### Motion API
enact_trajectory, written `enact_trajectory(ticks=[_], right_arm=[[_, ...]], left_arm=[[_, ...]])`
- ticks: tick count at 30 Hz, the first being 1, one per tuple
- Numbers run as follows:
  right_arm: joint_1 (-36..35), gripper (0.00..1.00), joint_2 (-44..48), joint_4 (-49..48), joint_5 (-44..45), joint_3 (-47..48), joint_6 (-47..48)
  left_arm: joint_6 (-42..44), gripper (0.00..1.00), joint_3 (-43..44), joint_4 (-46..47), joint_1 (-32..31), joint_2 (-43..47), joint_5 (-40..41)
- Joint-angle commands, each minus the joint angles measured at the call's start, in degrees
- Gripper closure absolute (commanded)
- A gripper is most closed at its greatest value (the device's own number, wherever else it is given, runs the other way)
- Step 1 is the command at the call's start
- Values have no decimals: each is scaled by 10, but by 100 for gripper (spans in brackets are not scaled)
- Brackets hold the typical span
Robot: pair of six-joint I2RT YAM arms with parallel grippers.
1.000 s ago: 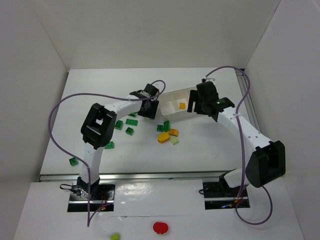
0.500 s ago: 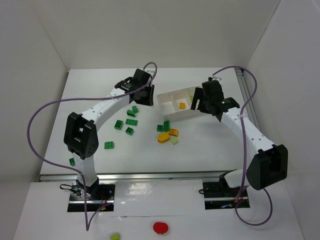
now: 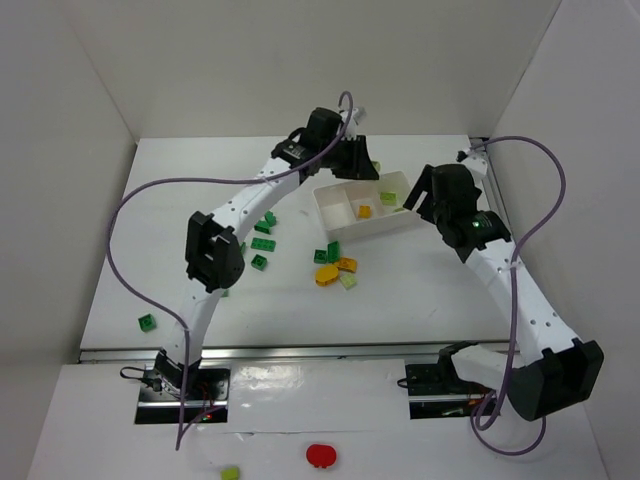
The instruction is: Sort the legos into containers by color
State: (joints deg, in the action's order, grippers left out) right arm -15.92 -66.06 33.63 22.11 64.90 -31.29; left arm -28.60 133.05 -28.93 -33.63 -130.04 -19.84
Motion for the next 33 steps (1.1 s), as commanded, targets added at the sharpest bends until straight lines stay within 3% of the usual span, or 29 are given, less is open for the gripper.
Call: enact_trajectory(ticks=[1,7,14,17,18,21,22,23,27,30,33], right_arm=[[4,14,42,6,46,-16,-34],[9,14,52,33,52,-16,-34],[9,14,42,39,34,-10,-34],[9,14,42,39,28,-10,-34],[9,14,42,44,28,-10,-34],[9,14,42,44,28,-10,-34],[9,14,42,44,28,-10,-34],[9,14,42,44,28,-10,-34],[9,14,42,44,17,-10,-34],[9,14,42,31,-1,-18,-23],[9,14,29,8,-64,-43,21]], left_arm=[[-77,100,-15,90,1,-17,-75],[-134,100,16,183,-18,-93,-93],[-186,97,52,217,-23,-159,-93],[-194,76,57,238,-23,-174,-93],[-194,54,63,238,-23,-181,-93],[-194,27,75,238,-23,-186,-98],[-194,13,75,238,-23,-180,-98],[-188,9,75,238,-23,-174,-103],[-182,6,44,244,-23,-131,-129],[-144,13,11,214,-23,-52,-145],[-72,16,-107,160,-23,41,-116]])
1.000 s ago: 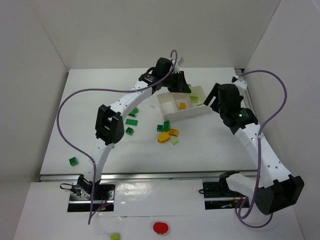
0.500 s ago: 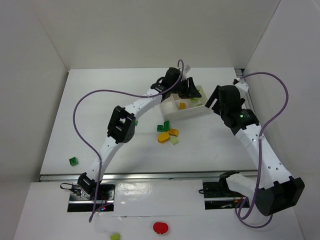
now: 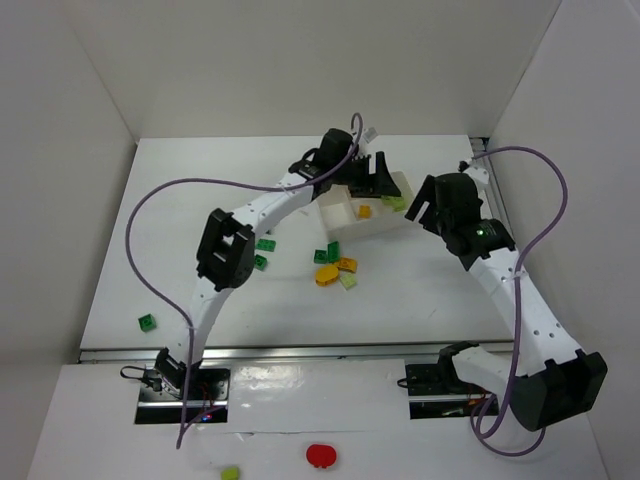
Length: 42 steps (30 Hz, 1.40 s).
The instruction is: Sort the legos into containers by color
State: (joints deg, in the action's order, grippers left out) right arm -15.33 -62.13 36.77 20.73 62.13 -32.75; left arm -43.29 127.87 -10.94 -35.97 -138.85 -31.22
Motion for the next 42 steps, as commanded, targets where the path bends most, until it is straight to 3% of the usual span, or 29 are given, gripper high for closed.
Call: enact_trajectory(ticks=[1,6,11,16,24,28,31,32,33,37,42], right_arm=[[3,14,-18,-31,-84,-30,49],[-63,12,-69,-64,-170,-93,88],[-167,9,-156,-98,-202,-115,127],[-214,9,-245,-117,-165,-93,146],[-233,14,-316,-165,-177,-78,175],[-247,25,-331,-195,-166,-78,175],[-260,49,-338,-195,-148,-66,175],[-265,65,-338,-185,-148,-66,169],[-265,69,-327,-178,-148,-66,169],[-259,72,-259,-119,-123,-54,149],[-219,72,-143,-77,-33,-56,130]], left_arm=[[95,16,-87,-43,0,196,14],[174,19,-255,-114,23,356,141],[162,20,-428,-151,56,475,246],[131,20,-483,-166,100,526,267],[125,20,-496,-231,114,518,286],[125,22,-496,-236,114,506,278],[120,22,-496,-241,114,501,271],[120,22,-496,-241,114,501,266],[120,22,-496,-241,114,501,266],[164,18,-501,-269,103,495,273],[189,8,-515,-303,82,474,287]])
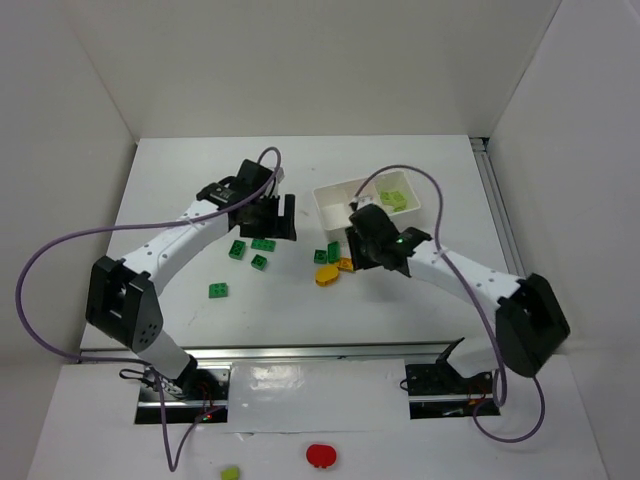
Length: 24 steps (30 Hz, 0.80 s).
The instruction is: Sort the legos into containers by color
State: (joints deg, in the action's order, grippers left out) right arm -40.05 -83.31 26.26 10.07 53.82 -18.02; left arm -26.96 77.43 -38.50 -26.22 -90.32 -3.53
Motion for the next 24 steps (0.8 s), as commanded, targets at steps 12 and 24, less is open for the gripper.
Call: enact_trajectory(ticks=[12,24], right_arm=[[210,71,-110,-42,118,240,-1],[255,5,-198,-52,98,335,3]], left_arm=[[79,1,-25,-6,-132,-43,5],[58,0,4,39,-197,-131,41]])
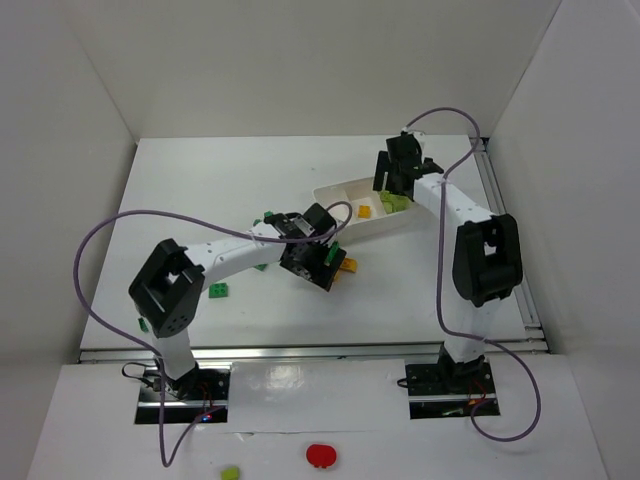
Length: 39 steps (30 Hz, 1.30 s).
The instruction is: Sort the legos into containers by color
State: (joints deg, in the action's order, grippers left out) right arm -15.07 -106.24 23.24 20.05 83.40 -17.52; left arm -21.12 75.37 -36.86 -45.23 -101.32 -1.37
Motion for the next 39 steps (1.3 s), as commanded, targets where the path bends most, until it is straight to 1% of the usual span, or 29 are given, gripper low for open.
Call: enact_trajectory(ticks=[1,4,7,11,12,14,15,16,17,19,20,22,25,27,29,31,32,33,34,35,36,39], right_arm=[[5,5,43,-22,-2,34,-2],[5,5,91,-14,4,13,-8],[10,5,145,0,4,-17,-13],[21,6,207,29,10,-58,-18],[22,6,218,29,16,-65,-24],[36,6,244,51,25,-79,-24],[43,6,250,58,31,-79,-24],[50,8,263,58,31,-85,-19],[58,8,270,63,31,-90,-19],[77,8,283,69,31,-90,-14],[77,8,283,69,25,-90,-8],[91,8,289,76,25,-90,-8],[98,8,296,82,25,-103,-8],[104,8,301,82,19,-108,-8],[104,8,301,82,14,-108,-13],[110,8,301,107,14,-84,-19],[110,8,301,107,14,-78,-19],[110,8,301,113,14,-72,-19],[110,8,301,113,14,-72,-19],[110,8,308,113,14,-72,-19],[110,8,308,113,14,-72,-19],[116,8,320,127,9,-72,-19]], left_arm=[[-1,3,31,22,-13,-35,26],[5,8,45,36,-19,-64,36],[5,9,64,43,-24,-86,53],[11,14,92,48,-24,-124,58],[11,19,97,48,-24,-135,58],[11,24,111,48,-24,-141,58],[11,27,116,48,-24,-146,58],[16,41,127,48,-24,-146,58],[16,48,132,39,-24,-146,58],[16,59,143,14,-24,-146,69],[16,68,156,1,-24,-134,69],[16,76,179,-35,-24,-121,69],[28,81,210,-65,-24,-91,53],[28,81,256,-92,-24,-79,37],[34,81,304,-99,-16,-72,7],[34,81,335,-106,-4,-72,-9],[27,81,353,-106,1,-91,-21],[21,81,395,-106,10,-105,-27],[21,82,419,-106,10,-120,-32],[16,84,445,-106,16,-158,-32],[16,85,500,-112,16,-178,-32],[3,85,581,-118,28,-240,-27]])
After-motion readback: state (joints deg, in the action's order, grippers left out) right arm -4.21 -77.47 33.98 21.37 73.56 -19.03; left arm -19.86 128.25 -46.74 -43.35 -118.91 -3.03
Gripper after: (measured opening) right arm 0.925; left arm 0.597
